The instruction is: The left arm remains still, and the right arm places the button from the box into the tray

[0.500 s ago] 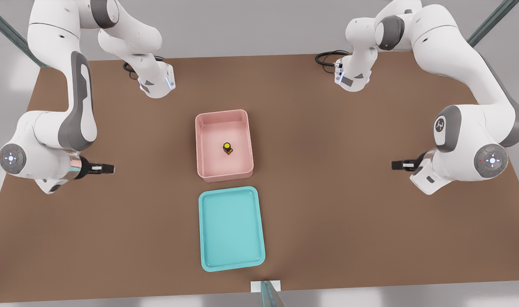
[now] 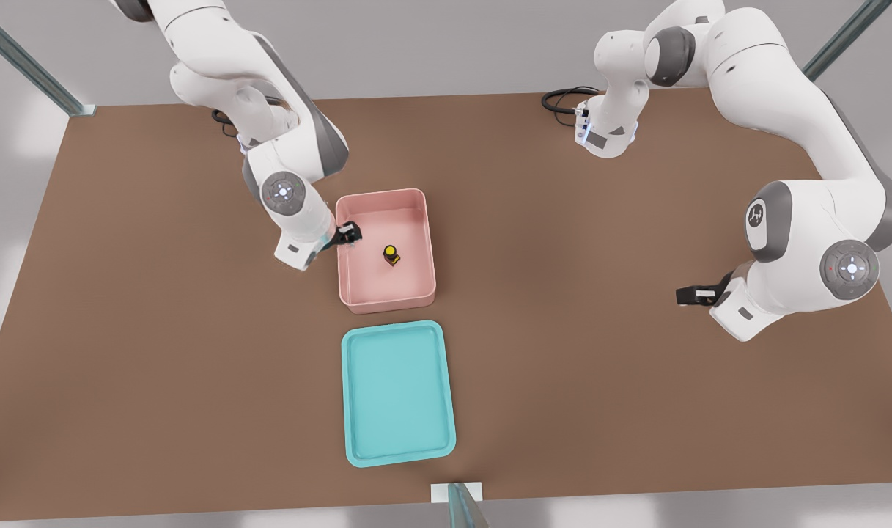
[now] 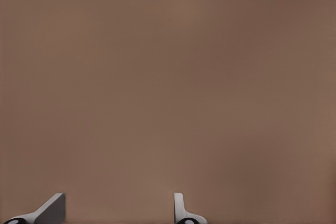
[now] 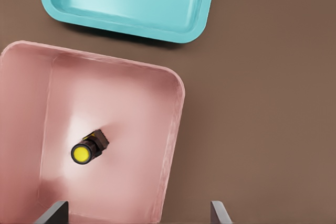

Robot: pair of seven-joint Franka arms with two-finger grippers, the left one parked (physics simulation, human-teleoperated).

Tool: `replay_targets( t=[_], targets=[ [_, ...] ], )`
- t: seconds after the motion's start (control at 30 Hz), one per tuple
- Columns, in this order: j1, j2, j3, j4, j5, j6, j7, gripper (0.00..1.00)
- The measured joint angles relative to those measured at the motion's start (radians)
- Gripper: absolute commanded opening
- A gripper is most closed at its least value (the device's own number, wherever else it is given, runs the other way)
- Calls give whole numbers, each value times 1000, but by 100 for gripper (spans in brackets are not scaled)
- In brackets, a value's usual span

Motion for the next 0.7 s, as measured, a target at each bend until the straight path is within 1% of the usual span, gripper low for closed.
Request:
replay_targets(
  t=[0.1, 0.2, 0.53, 0.7],
  targets=[
    [93, 34, 4, -21, 1, 74, 90, 100],
    [141, 98, 6, -33, 2, 140, 177, 100],
    [174, 254, 6, -70, 4, 365, 405, 100],
    [189, 302, 9, -73, 4, 440, 483, 100]
  ],
)
